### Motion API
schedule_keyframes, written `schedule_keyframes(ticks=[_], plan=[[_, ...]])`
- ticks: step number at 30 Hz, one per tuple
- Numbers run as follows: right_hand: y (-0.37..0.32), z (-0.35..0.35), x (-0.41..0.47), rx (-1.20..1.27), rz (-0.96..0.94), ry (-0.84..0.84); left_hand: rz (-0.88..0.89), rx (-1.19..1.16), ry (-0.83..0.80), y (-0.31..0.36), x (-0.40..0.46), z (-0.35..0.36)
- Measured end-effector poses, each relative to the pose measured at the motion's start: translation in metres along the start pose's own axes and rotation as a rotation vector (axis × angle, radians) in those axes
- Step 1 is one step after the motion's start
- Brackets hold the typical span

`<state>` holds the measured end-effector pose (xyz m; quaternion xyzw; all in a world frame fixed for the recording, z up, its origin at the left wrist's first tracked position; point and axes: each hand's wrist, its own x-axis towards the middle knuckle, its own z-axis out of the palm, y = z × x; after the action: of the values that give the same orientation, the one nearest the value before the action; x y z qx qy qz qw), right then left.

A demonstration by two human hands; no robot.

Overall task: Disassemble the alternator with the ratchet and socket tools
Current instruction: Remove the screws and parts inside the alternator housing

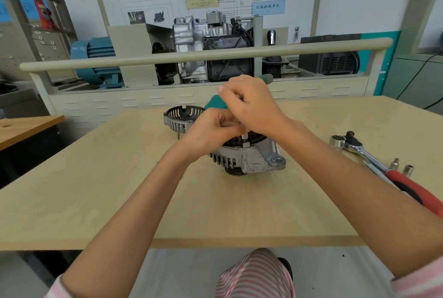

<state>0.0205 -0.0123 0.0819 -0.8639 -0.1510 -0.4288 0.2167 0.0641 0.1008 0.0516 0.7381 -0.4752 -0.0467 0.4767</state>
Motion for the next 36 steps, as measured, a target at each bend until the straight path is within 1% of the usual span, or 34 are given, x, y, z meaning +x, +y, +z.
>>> schedule_keyframes(ticks=[1,2,4,5,7,9,11,12,14,16,17,18,19,20,22,23,24,25,26,28,31,32,34,35,36], plan=[[-0.002,0.0,0.0,-0.115,0.001,-0.024,-0.001,0.014,0.018,-0.001,0.001,0.0],[-0.005,0.001,0.0,-0.297,0.02,-0.042,-0.009,0.022,0.042,0.0,0.002,-0.001],[-0.009,0.004,0.0,-0.692,0.132,-0.04,-0.016,0.06,0.097,0.0,0.003,0.002],[-0.011,0.006,0.0,-0.809,0.201,-0.033,-0.009,0.078,0.12,-0.001,0.004,0.003],[-0.015,0.007,-0.001,-0.872,0.242,-0.027,-0.002,0.101,0.145,-0.002,0.004,0.006],[-0.012,0.006,0.0,-0.81,0.192,-0.009,-0.002,0.091,0.129,-0.003,0.002,0.005],[-0.007,0.003,0.001,-0.693,0.114,-0.012,-0.022,0.046,0.089,-0.002,0.003,0.002],[-0.006,0.001,0.001,-0.593,0.087,-0.027,-0.033,0.028,0.068,-0.002,0.002,0.001],[-0.003,-0.001,0.002,-0.311,0.053,-0.073,-0.023,0.0,0.018,-0.002,0.0,0.0],[-0.001,-0.003,0.001,-0.005,0.067,-0.062,0.014,-0.009,-0.009,-0.002,-0.001,0.0],[-0.001,-0.004,0.0,0.106,0.094,-0.036,0.021,-0.014,-0.009,-0.002,-0.002,0.0],[-0.002,-0.005,0.0,0.168,0.113,-0.011,0.018,-0.022,-0.002,0.0,-0.002,0.001],[-0.002,-0.005,-0.001,0.162,0.112,0.001,0.017,-0.025,0.009,0.0,-0.001,0.001],[-0.003,-0.005,-0.002,0.058,0.103,-0.009,0.016,-0.024,0.03,0.001,-0.002,0.002],[-0.007,0.0,-0.004,-0.399,0.126,-0.035,0.001,0.006,0.111,0.001,-0.001,0.005],[-0.01,0.004,-0.004,-0.623,0.179,-0.021,-0.018,0.035,0.148,0.0,0.001,0.006],[-0.014,0.008,-0.003,-0.783,0.25,-0.008,-0.038,0.061,0.172,0.0,0.002,0.008],[-0.018,0.011,-0.001,-0.872,0.306,-0.01,-0.05,0.065,0.184,-0.001,0.003,0.008],[-0.021,0.012,0.0,-0.893,0.332,-0.01,-0.053,0.055,0.189,-0.002,0.003,0.008],[-0.018,0.012,0.002,-0.821,0.286,0.008,-0.054,0.047,0.152,-0.003,0.003,0.006],[-0.009,0.004,0.003,-0.568,0.172,-0.001,-0.041,-0.001,0.055,-0.001,0.0,0.002],[-0.007,0.002,0.004,-0.431,0.14,-0.023,-0.035,-0.01,0.026,0.0,0.0,0.001],[-0.004,0.0,0.003,-0.079,0.112,-0.042,-0.025,-0.012,-0.019,0.001,-0.001,0.0],[-0.003,0.0,0.003,0.08,0.114,-0.021,-0.022,-0.03,-0.029,0.001,-0.001,0.0],[-0.003,0.0,0.002,0.178,0.124,0.009,-0.021,-0.052,-0.028,0.002,-0.002,0.001]])
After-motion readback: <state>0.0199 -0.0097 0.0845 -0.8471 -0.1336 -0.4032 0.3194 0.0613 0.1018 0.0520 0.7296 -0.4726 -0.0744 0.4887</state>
